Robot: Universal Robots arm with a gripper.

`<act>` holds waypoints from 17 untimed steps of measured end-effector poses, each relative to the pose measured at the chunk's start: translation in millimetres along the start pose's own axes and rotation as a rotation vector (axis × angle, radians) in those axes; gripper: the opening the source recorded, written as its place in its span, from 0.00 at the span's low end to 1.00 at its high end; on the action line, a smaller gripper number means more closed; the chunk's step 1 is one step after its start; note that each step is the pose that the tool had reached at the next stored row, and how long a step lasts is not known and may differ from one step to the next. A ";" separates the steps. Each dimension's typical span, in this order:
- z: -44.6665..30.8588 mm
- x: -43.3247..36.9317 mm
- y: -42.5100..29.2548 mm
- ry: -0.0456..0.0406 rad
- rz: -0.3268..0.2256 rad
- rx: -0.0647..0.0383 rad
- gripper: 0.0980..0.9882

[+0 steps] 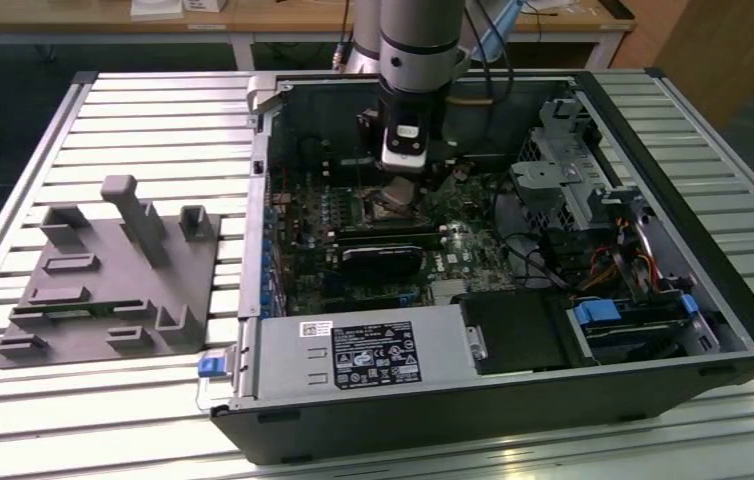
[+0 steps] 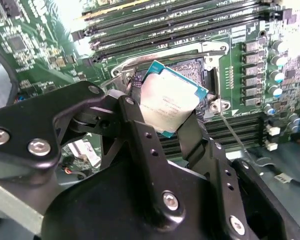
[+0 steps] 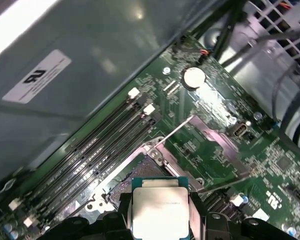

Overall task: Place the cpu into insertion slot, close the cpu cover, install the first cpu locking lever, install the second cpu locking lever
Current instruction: 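Place the cpu into insertion slot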

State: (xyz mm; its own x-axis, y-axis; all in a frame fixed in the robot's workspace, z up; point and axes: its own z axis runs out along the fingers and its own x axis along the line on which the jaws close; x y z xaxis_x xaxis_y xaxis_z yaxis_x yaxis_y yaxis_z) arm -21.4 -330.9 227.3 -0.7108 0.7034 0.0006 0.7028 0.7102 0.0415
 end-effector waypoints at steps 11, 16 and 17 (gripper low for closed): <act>0.5 0.0 0.0 -0.0158 0.152 0.008 0.49; 0.7 0.0 0.0 -0.0238 0.225 0.012 0.49; 0.8 0.0 0.0 -0.0253 0.238 0.013 0.49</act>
State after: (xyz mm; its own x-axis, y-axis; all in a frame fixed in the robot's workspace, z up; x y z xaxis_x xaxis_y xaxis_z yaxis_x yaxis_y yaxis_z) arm -21.4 -330.9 226.5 -0.5244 0.8513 -0.0162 0.8508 0.5246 0.0304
